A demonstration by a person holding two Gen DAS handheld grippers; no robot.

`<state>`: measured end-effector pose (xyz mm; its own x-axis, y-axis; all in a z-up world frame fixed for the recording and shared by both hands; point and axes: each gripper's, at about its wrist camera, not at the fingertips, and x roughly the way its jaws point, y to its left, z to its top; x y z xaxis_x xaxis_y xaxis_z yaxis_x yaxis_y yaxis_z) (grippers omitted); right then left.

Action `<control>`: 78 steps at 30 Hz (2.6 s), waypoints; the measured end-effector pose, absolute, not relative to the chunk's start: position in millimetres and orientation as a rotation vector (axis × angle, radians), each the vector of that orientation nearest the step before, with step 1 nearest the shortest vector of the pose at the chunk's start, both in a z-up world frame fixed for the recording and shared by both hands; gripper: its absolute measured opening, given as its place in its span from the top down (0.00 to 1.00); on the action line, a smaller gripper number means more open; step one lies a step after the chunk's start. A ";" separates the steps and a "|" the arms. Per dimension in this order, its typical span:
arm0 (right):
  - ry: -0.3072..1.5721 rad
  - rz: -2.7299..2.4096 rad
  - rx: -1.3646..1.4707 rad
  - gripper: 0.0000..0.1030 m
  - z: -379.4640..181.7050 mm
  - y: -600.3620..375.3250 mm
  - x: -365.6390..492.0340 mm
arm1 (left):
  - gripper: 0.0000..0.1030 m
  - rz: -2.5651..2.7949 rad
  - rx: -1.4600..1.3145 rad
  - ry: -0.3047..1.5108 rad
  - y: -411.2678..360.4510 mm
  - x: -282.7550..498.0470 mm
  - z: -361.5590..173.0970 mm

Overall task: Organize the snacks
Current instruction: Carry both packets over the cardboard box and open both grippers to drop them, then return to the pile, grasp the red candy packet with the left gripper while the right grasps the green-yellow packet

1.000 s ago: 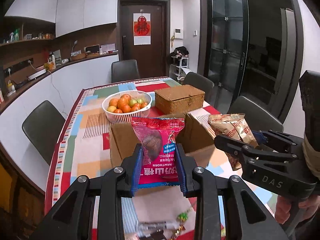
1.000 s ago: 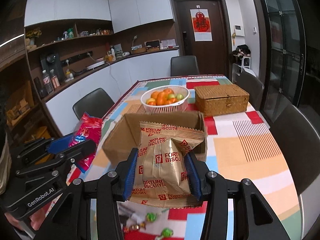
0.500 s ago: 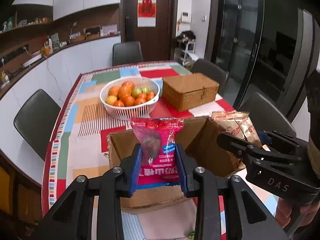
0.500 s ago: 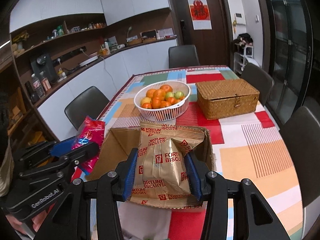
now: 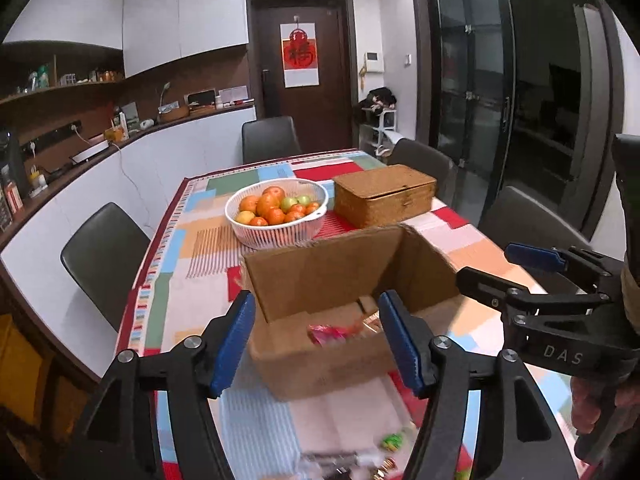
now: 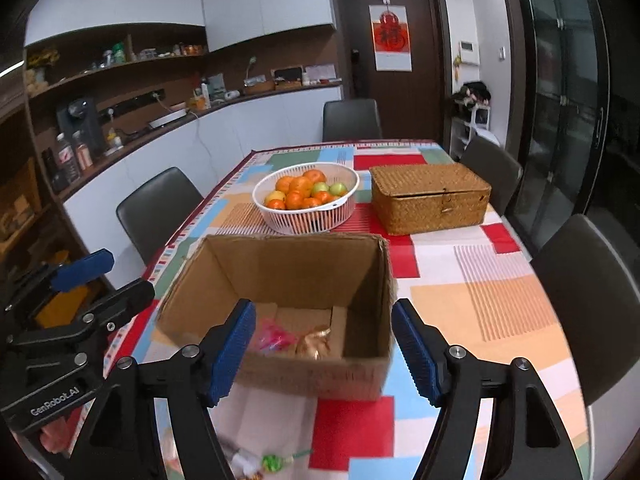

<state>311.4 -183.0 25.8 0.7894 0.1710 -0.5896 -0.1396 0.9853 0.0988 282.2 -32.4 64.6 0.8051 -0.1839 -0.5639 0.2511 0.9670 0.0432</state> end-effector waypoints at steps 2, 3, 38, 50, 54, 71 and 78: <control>0.621 0.179 0.039 0.29 28.9 -183.6 291.9 | 0.32 -0.240 0.113 0.583 -33.5 265.4 66.5; 0.612 0.181 0.030 0.29 30.0 -183.8 282.0 | 0.31 -0.246 0.115 0.580 -34.6 257.6 67.2; 0.948 0.315 -0.235 0.39 -104.3 -196.7 143.0 | 0.45 -0.488 0.233 0.918 -95.0 146.3 -88.0; 1.044 0.412 -0.238 0.49 -144.8 -193.7 161.3 | 0.53 -0.532 0.244 1.023 -108.6 165.7 -120.6; 1.052 0.448 -0.248 0.52 -149.3 -192.0 167.4 | 0.56 -0.531 0.237 1.045 -111.4 172.4 -124.5; 1.084 0.498 -0.223 0.62 -165.0 -188.8 191.3 | 0.72 -0.528 0.203 1.103 -114.5 188.1 -143.2; 1.089 0.498 -0.241 0.64 -166.1 -180.1 202.1 | 0.78 -0.521 0.172 1.106 -110.7 190.1 -145.5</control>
